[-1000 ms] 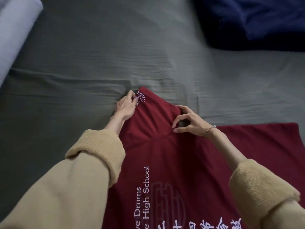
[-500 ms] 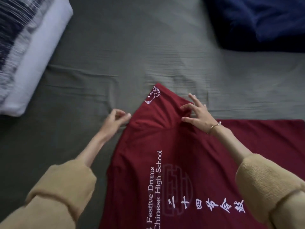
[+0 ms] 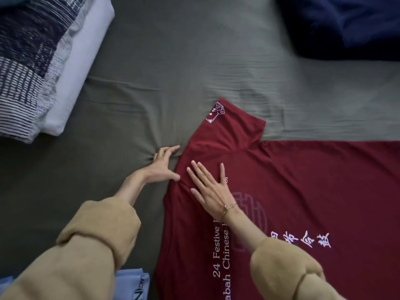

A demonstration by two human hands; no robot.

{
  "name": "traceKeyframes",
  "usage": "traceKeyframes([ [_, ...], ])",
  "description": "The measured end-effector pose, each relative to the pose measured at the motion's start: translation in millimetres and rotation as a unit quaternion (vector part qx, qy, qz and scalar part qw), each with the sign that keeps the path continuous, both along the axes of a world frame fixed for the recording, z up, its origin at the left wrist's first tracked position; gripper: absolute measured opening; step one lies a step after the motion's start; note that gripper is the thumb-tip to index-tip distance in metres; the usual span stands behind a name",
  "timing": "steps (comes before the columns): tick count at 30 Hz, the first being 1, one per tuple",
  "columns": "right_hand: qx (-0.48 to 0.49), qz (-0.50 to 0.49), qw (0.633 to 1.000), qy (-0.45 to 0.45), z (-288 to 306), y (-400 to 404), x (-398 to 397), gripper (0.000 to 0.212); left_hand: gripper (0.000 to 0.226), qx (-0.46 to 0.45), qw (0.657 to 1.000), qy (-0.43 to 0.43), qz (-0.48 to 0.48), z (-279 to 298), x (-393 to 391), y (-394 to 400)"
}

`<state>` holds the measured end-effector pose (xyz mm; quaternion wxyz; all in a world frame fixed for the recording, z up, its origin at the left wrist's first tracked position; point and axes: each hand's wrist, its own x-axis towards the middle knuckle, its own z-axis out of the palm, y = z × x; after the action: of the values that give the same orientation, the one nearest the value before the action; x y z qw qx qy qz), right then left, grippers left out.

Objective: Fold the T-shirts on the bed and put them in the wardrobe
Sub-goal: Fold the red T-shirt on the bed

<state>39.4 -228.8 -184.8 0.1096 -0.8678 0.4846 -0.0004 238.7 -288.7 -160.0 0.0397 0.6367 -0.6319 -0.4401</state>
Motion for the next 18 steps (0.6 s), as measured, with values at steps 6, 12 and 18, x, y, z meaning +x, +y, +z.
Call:
traceKeyframes([
  [6,0.008,-0.029,0.998,-0.047,6.8,-2.5,-5.1,0.062,0.080,-0.026,0.985,0.058,0.157,-13.9,-14.8,-2.2],
  [12,0.048,-0.180,0.982,-0.008,12.9,-36.0,-106.3,0.082,0.046,-0.137,0.947,-0.133,0.260,-6.6,-65.0,-13.7],
  [18,0.093,-0.217,0.971,-0.035,18.5,-51.8,-184.1,0.059,0.072,-0.281,0.935,-0.193,0.100,-11.6,-162.0,-9.9],
])
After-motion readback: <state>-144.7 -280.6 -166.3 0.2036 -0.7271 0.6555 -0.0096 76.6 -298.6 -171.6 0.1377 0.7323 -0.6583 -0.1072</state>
